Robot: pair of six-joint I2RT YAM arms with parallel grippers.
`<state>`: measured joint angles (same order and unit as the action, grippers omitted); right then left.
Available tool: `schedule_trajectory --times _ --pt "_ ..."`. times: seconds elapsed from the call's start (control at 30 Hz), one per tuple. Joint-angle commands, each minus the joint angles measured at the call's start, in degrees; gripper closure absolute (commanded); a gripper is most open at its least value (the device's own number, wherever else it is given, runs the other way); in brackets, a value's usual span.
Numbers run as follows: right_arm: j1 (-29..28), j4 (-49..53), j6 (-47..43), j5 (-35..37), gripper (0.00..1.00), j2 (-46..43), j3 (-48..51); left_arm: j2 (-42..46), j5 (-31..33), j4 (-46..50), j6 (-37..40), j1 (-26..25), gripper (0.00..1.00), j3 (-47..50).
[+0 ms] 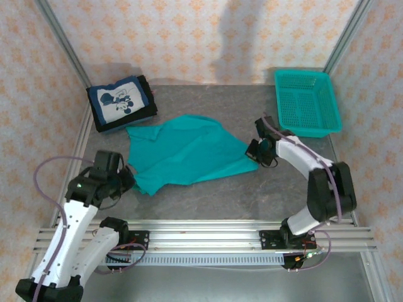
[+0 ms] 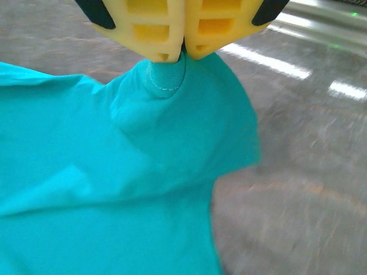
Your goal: Fold and stack the t-shirts
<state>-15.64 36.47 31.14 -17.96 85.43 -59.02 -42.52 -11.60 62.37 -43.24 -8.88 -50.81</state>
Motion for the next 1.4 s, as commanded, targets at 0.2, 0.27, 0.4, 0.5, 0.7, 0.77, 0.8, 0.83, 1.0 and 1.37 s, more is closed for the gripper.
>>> schedule_trajectory --times 0.2,0.27,0.4,0.5,0.7,0.77,0.8,0.83,1.0,1.37 --pt "2.8 7.3 -3.6 4.8 1.00 -13.3 -22.7 -18.3 2.4 -1.6 11.1 -0.1 1.00 -38.6" --pt "3.0 8.2 -4.5 4.6 1.00 -13.3 -28.7 -22.9 2.4 -1.3 13.6 -0.1 1.00 -48.4" --pt "3.2 11.6 -5.7 5.8 1.00 -13.0 -42.0 -31.6 3.0 -0.2 18.4 0.0 1.00 -68.9" --pt "3.2 14.9 -5.9 6.6 1.00 -12.4 -51.4 -37.7 1.8 0.8 20.4 0.0 1.00 -84.2" --pt "3.2 22.8 -6.1 8.2 1.00 -9.3 -68.9 -44.9 -0.8 -3.7 22.2 0.1 1.00 -100.2" --pt "3.2 25.3 -7.9 9.7 1.00 -7.7 -73.0 -46.2 -1.4 -6.4 22.2 0.3 1.00 -100.5" --pt "3.2 26.3 -8.5 10.4 1.00 -7.0 -74.6 -46.9 -1.7 -7.0 22.0 0.6 1.00 -100.7" --pt "3.3 27.1 -9.2 10.6 1.00 -6.1 -76.0 -48.0 -2.3 -7.7 21.7 0.7 1.00 -101.2" --pt "4.7 26.9 -12.1 9.0 1.00 -1.9 -77.1 -53.8 -4.6 -10.2 20.8 1.1 1.00 -103.2" --pt "19.0 10.9 -6.5 -5.6 1.00 11.4 -69.9 -69.7 -8.8 -16.6 18.5 3.6 1.00 -109.2"
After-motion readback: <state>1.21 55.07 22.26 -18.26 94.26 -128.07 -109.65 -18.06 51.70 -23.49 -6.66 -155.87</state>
